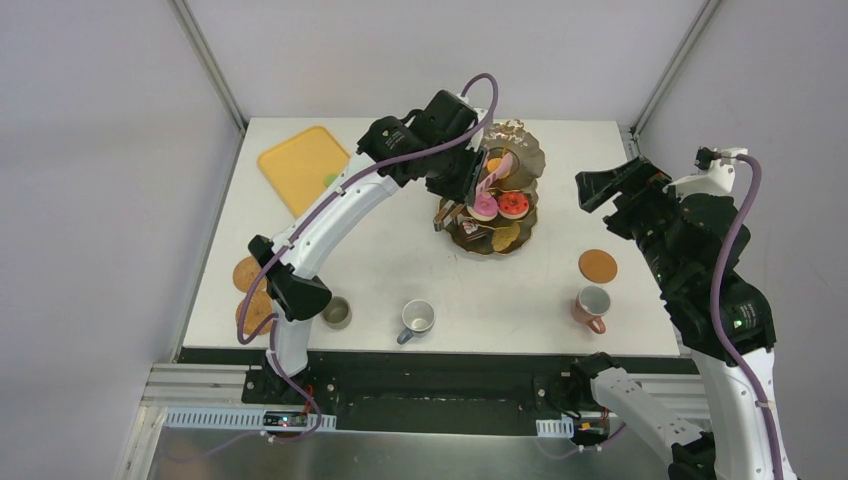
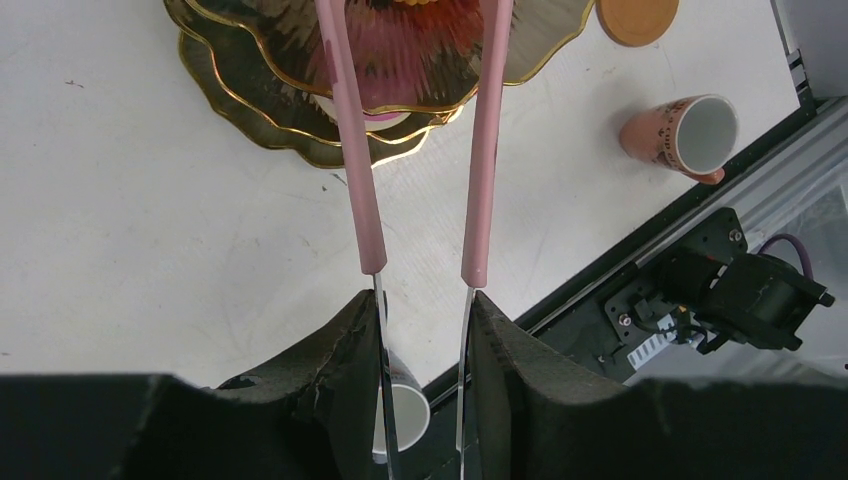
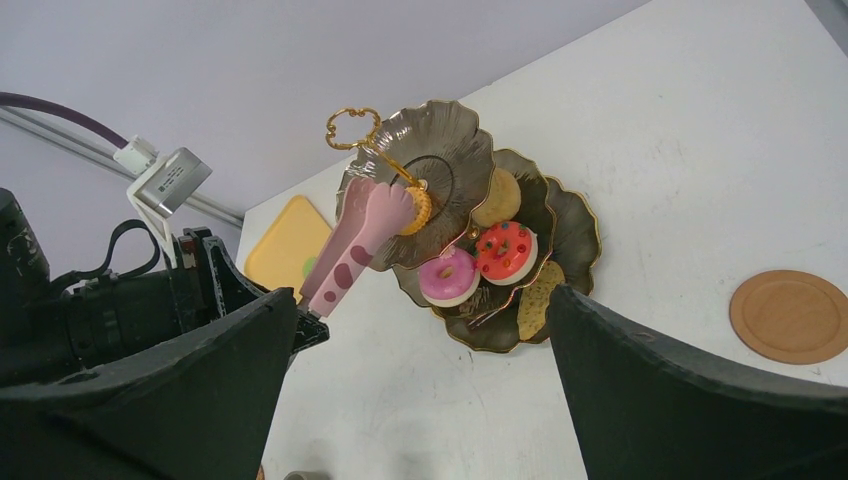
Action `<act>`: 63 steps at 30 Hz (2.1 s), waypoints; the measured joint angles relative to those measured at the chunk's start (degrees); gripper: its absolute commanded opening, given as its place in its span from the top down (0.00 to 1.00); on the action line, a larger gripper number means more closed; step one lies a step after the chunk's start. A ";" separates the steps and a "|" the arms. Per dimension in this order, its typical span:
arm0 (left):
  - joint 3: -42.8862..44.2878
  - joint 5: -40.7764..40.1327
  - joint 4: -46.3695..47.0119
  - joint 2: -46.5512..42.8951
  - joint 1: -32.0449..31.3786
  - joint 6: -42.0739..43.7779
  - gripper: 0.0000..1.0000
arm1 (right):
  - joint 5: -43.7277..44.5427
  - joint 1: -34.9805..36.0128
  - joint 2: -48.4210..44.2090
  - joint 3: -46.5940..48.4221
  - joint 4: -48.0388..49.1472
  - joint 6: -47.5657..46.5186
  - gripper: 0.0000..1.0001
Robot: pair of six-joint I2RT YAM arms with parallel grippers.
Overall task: Serve the afternoon tea
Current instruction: Place the desert on the desert table, then pick up the desert from the tray.
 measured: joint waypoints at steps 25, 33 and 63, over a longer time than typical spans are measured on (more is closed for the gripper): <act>-19.32 2.21 -2.71 -25.49 36.41 0.87 0.62 | -1.42 0.00 2.25 0.00 0.00 0.04 0.01; -25.73 3.37 -1.03 -13.60 47.95 0.59 0.63 | -3.50 0.00 4.90 0.04 -1.68 0.07 0.01; -10.75 -1.29 -1.05 14.86 43.36 3.30 0.63 | -3.23 0.00 5.14 0.04 -3.41 2.03 0.01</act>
